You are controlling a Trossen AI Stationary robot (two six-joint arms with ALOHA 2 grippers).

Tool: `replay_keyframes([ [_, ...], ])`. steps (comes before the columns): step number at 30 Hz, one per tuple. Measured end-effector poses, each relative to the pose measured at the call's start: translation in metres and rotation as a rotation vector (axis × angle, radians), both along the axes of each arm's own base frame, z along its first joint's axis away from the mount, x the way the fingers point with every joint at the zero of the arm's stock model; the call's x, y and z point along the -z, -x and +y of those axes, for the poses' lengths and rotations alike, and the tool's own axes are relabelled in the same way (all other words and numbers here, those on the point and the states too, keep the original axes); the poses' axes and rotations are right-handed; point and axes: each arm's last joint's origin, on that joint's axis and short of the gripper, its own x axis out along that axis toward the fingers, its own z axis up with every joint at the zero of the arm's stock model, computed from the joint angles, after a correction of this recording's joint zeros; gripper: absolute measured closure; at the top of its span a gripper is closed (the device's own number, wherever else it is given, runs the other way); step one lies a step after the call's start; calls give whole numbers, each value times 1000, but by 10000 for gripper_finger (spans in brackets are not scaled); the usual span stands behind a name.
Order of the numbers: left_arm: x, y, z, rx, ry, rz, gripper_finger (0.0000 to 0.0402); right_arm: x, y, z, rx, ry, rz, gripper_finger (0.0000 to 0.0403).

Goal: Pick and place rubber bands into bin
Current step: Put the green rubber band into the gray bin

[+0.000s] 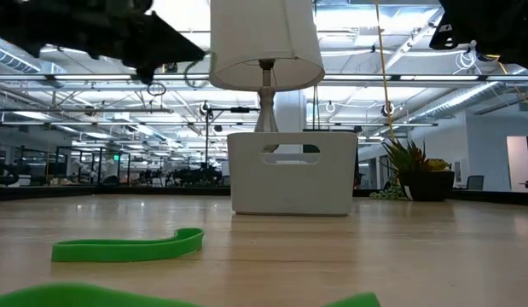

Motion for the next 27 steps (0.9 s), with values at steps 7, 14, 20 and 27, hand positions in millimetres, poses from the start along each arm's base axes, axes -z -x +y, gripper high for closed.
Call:
replay_keyframes([
  [7, -6, -50, -2, 91, -31, 75, 401, 0, 0, 0, 13, 45, -15, 403],
  [14, 3, -106, -10, 131, -49, 247, 401, 0, 0, 0, 17, 57, -19, 403],
  [20, 12, -142, -16, 171, -68, 427, 401, 0, 0, 0, 20, 63, -21, 403],
  [27, 19, -160, -18, 173, -77, 545, 401, 0, 0, 0, 20, 63, -21, 403],
])
